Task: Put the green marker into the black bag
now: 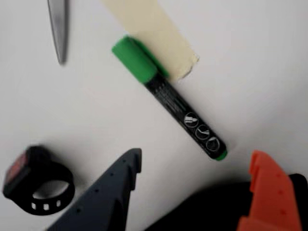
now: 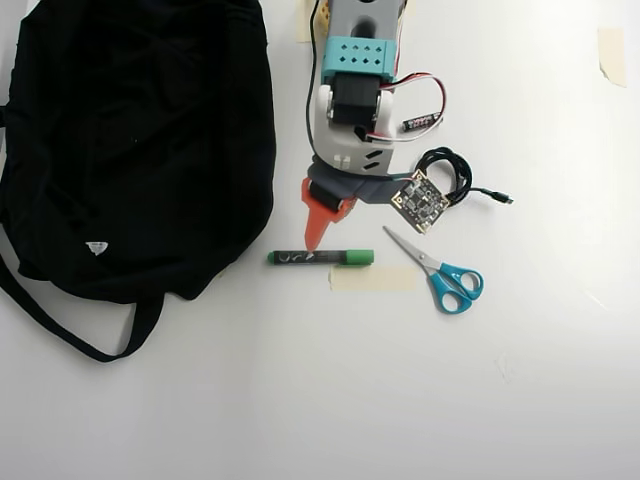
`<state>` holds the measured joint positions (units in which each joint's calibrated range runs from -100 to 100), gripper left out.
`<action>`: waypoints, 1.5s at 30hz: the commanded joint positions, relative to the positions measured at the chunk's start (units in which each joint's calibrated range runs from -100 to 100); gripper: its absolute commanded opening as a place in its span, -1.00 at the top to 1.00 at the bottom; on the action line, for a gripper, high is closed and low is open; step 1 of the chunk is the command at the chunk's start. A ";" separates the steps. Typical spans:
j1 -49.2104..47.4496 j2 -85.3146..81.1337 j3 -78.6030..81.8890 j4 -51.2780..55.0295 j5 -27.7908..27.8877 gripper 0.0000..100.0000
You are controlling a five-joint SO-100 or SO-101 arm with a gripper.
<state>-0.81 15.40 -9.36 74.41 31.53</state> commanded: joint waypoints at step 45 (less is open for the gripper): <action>1.71 4.93 2.53 -0.25 15.14 0.41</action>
<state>0.88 21.05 -6.92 74.41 46.37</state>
